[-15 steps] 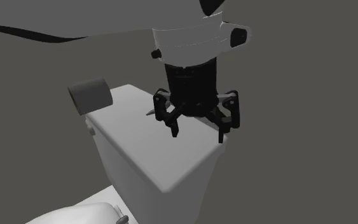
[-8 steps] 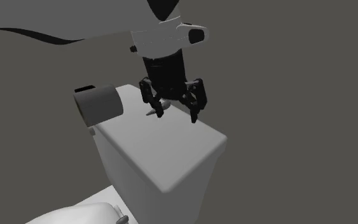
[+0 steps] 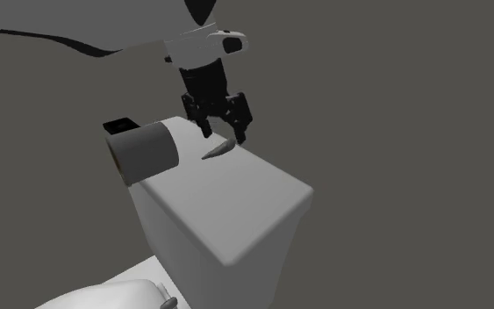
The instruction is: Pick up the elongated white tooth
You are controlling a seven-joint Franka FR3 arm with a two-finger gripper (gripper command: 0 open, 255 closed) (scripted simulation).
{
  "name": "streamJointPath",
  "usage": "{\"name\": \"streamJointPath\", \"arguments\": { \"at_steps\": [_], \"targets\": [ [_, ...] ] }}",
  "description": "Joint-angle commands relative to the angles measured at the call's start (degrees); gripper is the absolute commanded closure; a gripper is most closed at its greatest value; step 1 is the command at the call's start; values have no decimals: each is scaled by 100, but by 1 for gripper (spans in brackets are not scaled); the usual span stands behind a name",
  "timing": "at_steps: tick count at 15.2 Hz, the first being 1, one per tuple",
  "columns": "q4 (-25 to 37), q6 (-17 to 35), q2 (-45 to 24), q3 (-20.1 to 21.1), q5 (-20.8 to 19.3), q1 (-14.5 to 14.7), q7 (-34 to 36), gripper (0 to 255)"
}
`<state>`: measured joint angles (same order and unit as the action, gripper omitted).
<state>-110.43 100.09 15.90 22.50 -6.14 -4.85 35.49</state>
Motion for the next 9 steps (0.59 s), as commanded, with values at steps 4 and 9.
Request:
{"name": "streamJointPath", "arguments": {
  "at_steps": [4, 9],
  "targets": [
    [444, 113, -642, 252, -295, -33, 608, 0],
    [37, 492, -618, 252, -299, -27, 672, 0]
  ]
}}
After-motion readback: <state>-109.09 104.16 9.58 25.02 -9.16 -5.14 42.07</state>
